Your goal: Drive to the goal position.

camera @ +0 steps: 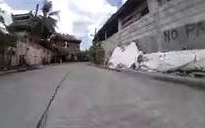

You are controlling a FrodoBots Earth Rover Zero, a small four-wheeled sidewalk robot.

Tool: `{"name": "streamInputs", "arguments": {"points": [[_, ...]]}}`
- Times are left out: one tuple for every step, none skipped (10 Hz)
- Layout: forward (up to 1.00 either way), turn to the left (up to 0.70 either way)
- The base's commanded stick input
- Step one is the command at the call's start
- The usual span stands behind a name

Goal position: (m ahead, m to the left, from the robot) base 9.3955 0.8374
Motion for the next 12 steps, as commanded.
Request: {"name": "streamInputs", "arguments": {"points": [[1.0,0.0],[1.0,0.0],[1.0,0.0],[1.0,0.0],[1.0,-0.01],[1.0,-0.01],[1.0,-0.02],[1.0,-0.02],[1.0,-0.02],[1.0,0.0],[1.0,-0.01],[1.0,-0.02]]}}
